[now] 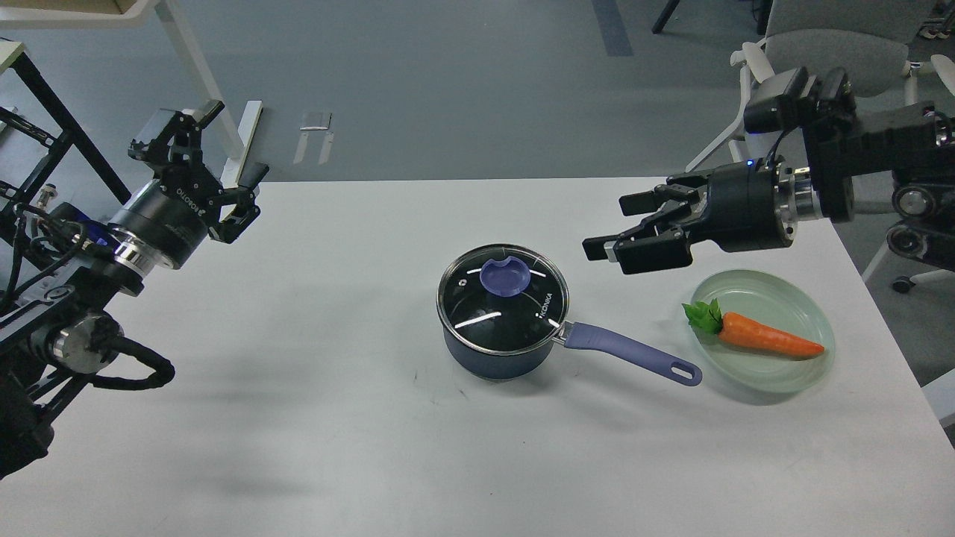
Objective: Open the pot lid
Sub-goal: 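Lower the right gripper and grasp the purple pot handle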
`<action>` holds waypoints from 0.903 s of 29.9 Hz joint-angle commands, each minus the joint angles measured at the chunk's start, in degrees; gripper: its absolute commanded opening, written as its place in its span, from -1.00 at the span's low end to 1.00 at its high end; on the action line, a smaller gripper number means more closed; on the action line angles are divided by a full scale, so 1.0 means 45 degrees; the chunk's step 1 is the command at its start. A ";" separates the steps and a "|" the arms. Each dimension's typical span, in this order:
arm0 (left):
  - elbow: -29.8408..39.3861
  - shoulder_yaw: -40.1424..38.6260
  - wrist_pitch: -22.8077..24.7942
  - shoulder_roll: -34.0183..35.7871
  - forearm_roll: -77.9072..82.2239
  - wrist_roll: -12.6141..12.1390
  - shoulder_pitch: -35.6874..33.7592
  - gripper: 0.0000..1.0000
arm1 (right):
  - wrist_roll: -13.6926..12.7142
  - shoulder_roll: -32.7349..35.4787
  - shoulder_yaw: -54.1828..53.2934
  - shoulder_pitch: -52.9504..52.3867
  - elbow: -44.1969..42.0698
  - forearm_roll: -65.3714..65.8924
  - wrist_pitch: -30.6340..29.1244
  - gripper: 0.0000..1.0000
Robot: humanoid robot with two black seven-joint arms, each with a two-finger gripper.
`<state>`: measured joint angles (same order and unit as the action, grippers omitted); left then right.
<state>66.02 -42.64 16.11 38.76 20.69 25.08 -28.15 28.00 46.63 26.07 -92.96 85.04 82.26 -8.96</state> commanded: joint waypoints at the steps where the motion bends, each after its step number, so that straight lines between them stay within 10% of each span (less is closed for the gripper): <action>1: 0.0094 0.0002 -0.0006 0.0039 0.0011 -0.0008 -0.0034 1.00 | -0.0001 -0.0185 0.1001 0.0209 -0.0128 0.1152 0.0777 0.98; 27: 0.0270 -0.0018 -0.0181 0.0040 0.0187 -0.0008 -0.0268 1.00 | -0.0001 -0.2197 0.2878 0.1733 -0.1867 0.2248 0.1383 0.74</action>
<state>67.21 -42.78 15.72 39.02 21.54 25.05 -28.82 27.99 36.70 38.28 -85.26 76.42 92.09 -3.45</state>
